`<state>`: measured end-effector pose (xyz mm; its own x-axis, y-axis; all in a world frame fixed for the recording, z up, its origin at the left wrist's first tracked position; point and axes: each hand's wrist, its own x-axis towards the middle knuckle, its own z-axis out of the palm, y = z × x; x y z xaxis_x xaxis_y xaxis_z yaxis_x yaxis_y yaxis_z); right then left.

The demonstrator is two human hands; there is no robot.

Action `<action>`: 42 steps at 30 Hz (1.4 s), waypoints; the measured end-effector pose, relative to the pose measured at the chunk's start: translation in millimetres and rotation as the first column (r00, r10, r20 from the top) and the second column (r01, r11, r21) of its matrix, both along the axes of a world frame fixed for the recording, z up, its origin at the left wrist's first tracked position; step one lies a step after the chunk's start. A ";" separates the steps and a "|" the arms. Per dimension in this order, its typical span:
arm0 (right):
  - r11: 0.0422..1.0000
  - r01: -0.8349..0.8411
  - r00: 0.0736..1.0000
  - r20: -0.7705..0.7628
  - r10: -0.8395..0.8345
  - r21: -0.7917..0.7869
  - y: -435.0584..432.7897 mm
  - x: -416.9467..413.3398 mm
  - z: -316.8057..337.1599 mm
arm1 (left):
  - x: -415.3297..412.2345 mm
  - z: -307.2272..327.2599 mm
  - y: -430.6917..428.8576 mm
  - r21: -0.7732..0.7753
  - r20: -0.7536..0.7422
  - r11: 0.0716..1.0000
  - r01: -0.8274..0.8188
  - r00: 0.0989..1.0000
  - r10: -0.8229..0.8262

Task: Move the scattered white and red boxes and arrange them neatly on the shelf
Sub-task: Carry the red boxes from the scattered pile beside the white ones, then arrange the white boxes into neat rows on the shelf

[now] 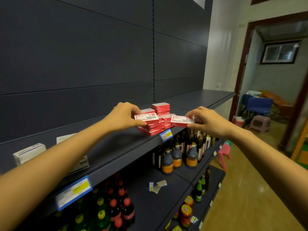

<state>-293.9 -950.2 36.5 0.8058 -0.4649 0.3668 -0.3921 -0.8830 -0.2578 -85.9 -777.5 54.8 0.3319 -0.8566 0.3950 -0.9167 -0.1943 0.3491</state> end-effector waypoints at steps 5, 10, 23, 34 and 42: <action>0.997 -0.068 0.998 0.018 0.067 0.032 -53.0 21.7 -2.4 | 9.7 -6.2 -37.8 -0.008 -0.042 0.998 -0.065 0.997 0.064; 0.976 -0.195 0.981 0.043 0.191 0.094 -100.1 50.7 -9.1 | 16.1 -20.5 -66.3 -0.047 -0.085 0.985 -0.166 0.983 0.162; 0.848 -0.516 0.856 0.097 0.507 0.122 -158.0 101.1 -28.6 | -0.3 -32.1 -81.4 -0.208 -0.088 0.888 -0.411 0.912 0.402; 0.744 -0.609 0.746 0.121 0.655 -0.274 -104.6 110.0 -6.6 | -17.9 -18.7 -2.4 -0.195 0.069 0.733 -0.651 0.737 0.673; 0.527 -0.815 0.518 0.106 0.849 -0.242 -0.6 146.4 3.2 | -49.5 -12.1 97.5 -0.203 0.035 0.540 -0.817 0.545 0.838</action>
